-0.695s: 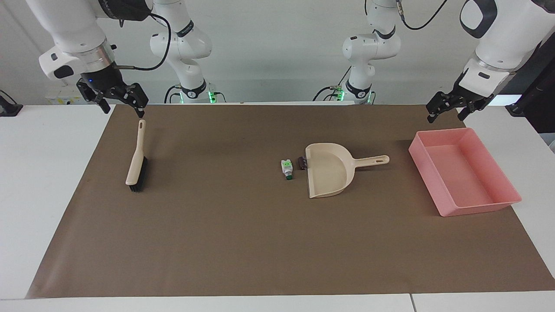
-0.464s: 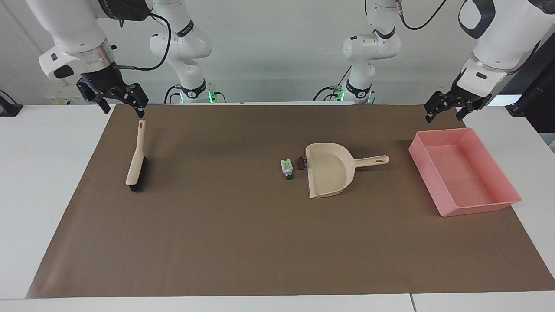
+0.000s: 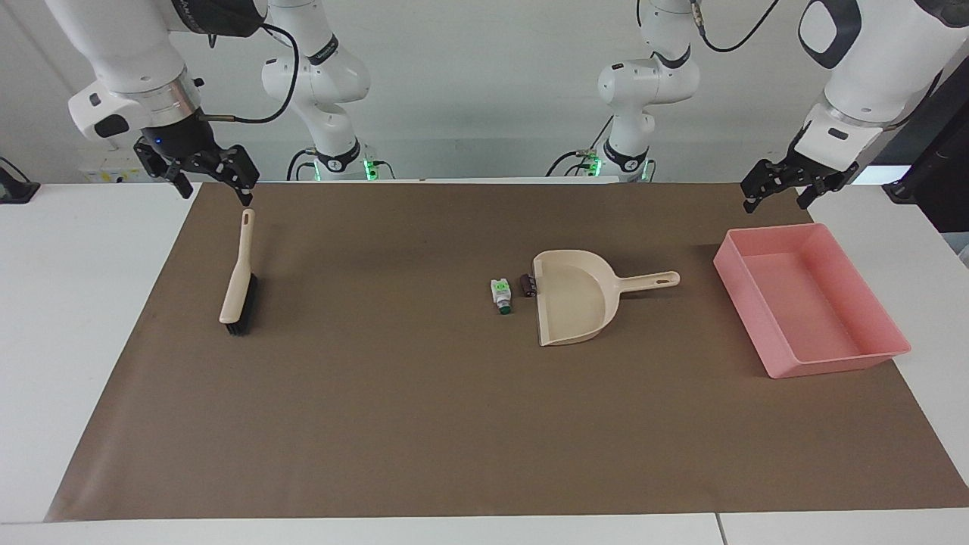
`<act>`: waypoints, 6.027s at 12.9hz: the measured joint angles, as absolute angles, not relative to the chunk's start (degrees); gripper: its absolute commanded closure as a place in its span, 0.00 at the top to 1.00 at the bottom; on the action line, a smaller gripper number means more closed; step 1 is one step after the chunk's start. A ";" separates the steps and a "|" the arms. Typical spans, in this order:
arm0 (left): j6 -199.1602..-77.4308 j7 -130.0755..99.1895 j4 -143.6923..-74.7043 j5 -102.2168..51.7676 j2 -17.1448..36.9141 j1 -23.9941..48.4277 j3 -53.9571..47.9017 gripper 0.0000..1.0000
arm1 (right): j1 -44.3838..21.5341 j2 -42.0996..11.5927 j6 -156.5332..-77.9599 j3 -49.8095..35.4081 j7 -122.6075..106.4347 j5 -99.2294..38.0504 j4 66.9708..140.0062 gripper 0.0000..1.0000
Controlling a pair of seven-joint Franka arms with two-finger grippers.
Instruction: Clean e-waste and dump in bin
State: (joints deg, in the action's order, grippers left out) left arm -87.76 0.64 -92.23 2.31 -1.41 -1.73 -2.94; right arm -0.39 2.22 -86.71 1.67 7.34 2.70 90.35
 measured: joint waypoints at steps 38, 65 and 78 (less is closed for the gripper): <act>-117.84 46.89 -124.76 25.60 5.85 22.37 -4.01 0.04 | 19.34 10.98 -124.07 2.11 -16.35 -1.27 144.06 0.00; -113.30 48.01 -123.37 31.61 5.69 25.32 -3.98 0.00 | -38.81 -5.11 -109.29 0.37 34.94 -1.01 116.61 0.00; -114.01 47.91 -124.46 31.70 5.84 27.53 -3.82 0.01 | -46.19 -15.98 -123.04 -2.46 27.55 -23.39 111.31 0.00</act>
